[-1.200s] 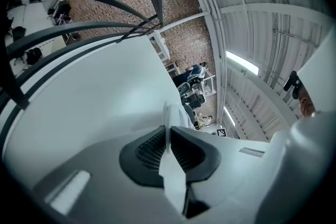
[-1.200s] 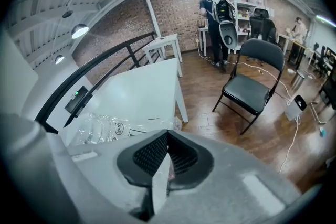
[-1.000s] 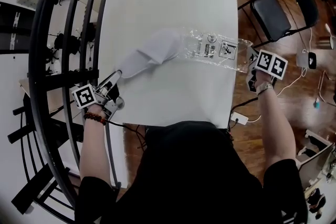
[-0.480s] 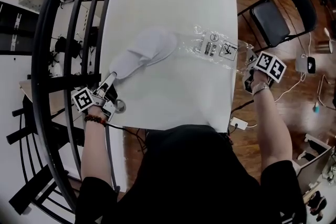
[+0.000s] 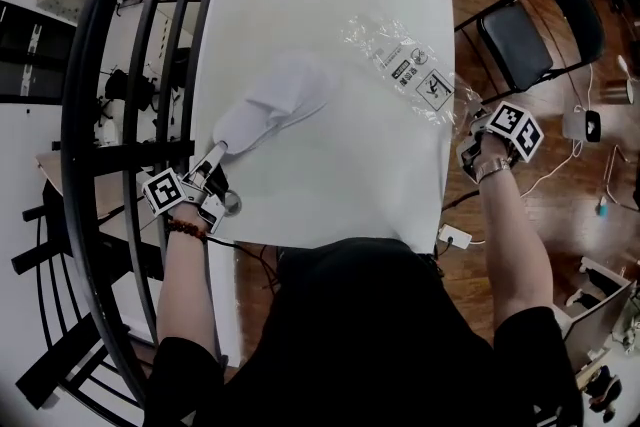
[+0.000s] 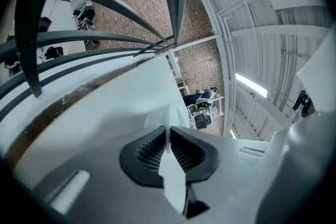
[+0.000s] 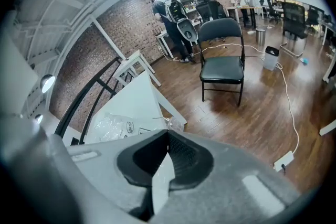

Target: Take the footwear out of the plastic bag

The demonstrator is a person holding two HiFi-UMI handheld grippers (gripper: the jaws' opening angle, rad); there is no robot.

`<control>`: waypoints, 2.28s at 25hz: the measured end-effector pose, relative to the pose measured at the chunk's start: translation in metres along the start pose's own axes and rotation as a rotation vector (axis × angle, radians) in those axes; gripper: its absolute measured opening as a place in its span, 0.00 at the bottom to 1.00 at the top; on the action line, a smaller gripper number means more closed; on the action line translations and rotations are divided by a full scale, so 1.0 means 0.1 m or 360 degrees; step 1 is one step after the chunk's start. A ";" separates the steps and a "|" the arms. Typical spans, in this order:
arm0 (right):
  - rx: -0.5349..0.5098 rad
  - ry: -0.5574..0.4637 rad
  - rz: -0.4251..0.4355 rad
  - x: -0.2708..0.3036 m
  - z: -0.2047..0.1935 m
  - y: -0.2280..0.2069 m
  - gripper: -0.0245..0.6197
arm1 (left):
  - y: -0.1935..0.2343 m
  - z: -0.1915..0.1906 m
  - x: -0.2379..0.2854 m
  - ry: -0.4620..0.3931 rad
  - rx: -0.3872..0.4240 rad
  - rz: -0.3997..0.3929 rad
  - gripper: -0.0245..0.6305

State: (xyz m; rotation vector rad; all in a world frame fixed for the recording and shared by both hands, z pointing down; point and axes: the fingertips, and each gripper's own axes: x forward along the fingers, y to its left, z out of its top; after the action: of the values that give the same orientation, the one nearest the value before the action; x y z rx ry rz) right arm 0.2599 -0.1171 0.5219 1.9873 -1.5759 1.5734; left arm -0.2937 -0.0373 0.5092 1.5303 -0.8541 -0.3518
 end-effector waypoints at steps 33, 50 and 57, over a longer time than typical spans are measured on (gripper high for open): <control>-0.0855 0.0055 0.0290 -0.38 -0.18 0.36 0.17 | -0.39 -0.74 0.40 0.0221 0.1222 0.0883 0.29; -0.1760 -0.0124 0.0866 -1.73 -0.96 0.89 0.03 | -1.86 -2.38 0.67 0.0038 0.1595 0.0818 0.08; -0.1916 -0.0198 0.1083 -2.31 -1.31 1.07 0.03 | -2.32 -2.89 0.80 0.0080 0.1738 0.0751 0.06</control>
State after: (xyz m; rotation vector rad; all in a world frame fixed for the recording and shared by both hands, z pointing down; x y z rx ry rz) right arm 0.1206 0.0645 0.3508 0.9110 -2.4954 0.2705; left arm 0.0246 0.1016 0.3585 2.2024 -1.4413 0.6075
